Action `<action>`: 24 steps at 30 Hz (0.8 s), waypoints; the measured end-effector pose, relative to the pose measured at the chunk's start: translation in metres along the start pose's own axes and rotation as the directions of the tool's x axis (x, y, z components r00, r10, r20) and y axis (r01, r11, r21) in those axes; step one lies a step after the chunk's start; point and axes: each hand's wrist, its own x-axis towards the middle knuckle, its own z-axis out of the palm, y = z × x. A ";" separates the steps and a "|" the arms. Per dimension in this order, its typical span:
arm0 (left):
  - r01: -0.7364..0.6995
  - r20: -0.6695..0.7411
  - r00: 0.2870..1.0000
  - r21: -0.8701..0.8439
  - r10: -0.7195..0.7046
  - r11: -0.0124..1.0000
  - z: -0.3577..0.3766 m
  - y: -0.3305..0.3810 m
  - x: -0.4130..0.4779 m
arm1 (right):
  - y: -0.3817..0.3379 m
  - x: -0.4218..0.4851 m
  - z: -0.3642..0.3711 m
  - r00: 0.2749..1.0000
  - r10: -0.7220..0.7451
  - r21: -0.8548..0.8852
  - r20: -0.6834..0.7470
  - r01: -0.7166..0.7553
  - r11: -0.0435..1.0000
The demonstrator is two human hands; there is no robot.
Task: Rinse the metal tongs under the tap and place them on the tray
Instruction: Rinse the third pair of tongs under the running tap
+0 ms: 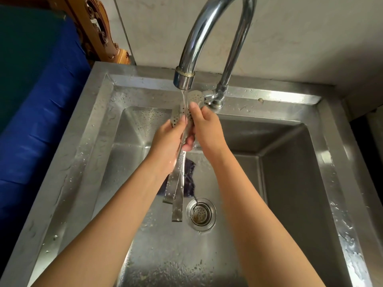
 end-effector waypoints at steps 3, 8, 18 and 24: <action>-0.001 -0.094 0.996 0.009 0.002 1.000 -0.001 0.002 0.005 | 0.002 -0.009 -0.005 0.984 -0.062 0.013 0.169 0.061 0.998; 0.021 -0.185 0.982 0.010 -0.019 1.000 0.005 0.008 0.018 | 0.025 -0.031 -0.003 0.982 -0.154 -0.030 0.113 0.159 0.987; -0.028 0.085 0.995 -0.268 0.053 0.963 -0.006 0.017 0.023 | 0.061 -0.072 -0.004 0.966 0.026 0.233 0.257 -0.088 0.968; 0.067 0.086 0.995 -0.113 -0.057 0.991 -0.001 0.007 0.005 | 0.049 -0.052 0.001 0.986 0.005 0.139 0.168 -0.028 0.990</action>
